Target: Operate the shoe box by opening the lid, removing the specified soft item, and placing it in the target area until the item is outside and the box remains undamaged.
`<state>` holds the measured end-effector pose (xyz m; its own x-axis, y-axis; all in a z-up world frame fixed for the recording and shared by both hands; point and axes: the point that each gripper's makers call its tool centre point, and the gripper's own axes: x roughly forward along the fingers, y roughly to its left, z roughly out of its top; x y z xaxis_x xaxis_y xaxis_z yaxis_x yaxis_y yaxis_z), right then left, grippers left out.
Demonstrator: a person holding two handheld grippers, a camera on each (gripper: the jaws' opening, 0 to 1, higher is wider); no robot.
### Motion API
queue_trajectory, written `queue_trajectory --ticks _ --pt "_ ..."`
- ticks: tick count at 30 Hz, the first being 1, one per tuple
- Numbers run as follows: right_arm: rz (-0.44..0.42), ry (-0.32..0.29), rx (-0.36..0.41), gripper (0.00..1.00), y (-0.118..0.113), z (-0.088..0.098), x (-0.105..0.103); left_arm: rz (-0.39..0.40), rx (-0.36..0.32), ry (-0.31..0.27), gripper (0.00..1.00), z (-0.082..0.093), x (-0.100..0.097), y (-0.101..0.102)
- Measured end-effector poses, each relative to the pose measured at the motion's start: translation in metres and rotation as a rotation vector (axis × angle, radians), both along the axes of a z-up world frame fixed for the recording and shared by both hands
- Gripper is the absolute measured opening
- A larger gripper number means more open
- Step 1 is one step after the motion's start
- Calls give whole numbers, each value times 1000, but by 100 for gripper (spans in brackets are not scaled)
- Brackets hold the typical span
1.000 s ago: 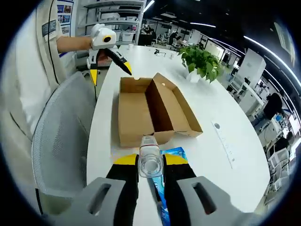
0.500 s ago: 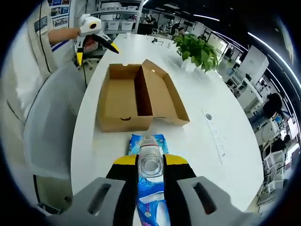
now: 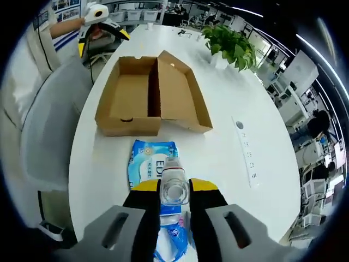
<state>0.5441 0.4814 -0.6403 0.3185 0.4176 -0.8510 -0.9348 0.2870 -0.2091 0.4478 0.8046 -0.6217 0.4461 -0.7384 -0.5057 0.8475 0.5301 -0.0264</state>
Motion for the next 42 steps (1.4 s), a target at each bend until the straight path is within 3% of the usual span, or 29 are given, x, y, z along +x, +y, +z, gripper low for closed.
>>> queue_trajectory --ticks 12,22,42 --pt "80 38 -145 16 -8 -13 24 32 -16 18 100 0 4 6" --pt "90 99 -231 17 -16 -33 43 52 -2 32 100 -5 9 12" --pt "53 182 -284 17 -13 -67 53 91 26 70 100 -18 8 26"
